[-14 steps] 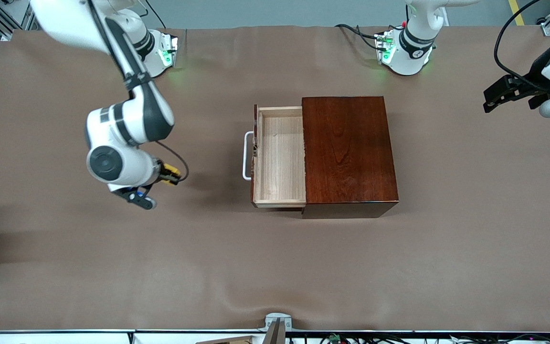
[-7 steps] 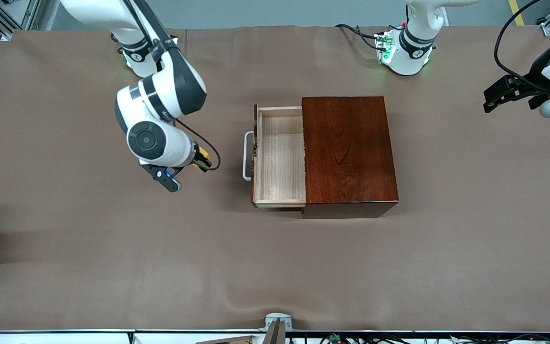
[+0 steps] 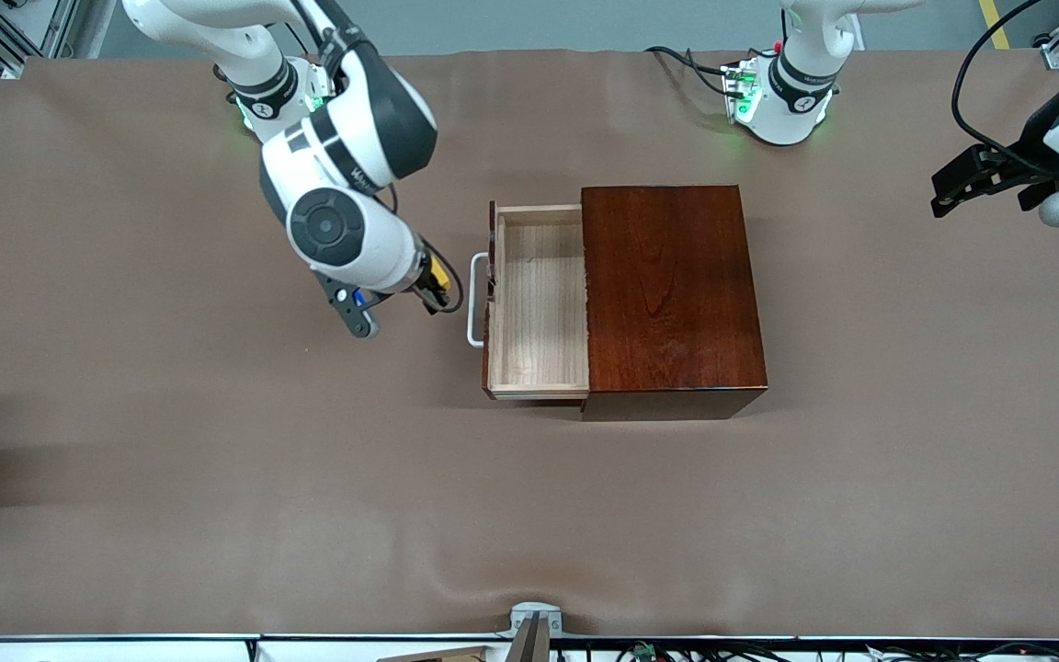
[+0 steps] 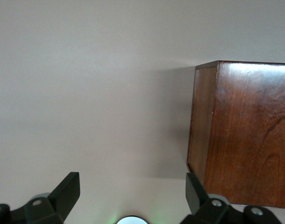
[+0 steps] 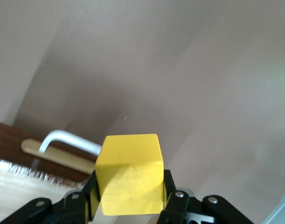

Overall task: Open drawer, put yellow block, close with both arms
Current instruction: 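Lift the yellow cube and carry it over the open drawer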

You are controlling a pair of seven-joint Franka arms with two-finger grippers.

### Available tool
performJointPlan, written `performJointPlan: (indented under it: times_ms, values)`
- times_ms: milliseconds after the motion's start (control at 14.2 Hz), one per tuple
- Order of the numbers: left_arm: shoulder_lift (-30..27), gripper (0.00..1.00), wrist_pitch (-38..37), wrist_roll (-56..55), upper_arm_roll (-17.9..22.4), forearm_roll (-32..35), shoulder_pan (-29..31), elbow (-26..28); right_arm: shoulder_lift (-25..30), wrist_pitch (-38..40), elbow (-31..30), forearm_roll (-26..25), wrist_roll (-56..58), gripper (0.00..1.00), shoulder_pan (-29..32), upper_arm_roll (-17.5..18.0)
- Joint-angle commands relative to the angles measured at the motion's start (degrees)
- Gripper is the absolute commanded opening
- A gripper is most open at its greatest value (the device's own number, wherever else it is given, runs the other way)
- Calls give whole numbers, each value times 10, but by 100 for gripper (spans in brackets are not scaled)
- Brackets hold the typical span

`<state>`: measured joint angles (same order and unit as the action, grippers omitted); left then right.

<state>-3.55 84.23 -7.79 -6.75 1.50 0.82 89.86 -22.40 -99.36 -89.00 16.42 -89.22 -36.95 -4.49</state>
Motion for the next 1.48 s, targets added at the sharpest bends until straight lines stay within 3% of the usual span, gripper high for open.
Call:
performJointPlan:
  times_ms: [0, 707, 1413]
  values:
    - [-15, 100, 3, 22, -4, -5, 11, 8, 3, -20, 6, 39, -65, 0, -11, -7]
    - [-15, 100, -10, 21, -3, -4, 11, -2, -4, -141, 2, 44, -185, 0, -92, -7]
    - [-13, 100, -10, 21, -4, -5, 11, -2, -73, -207, -3, 43, -222, 0, -110, -8]
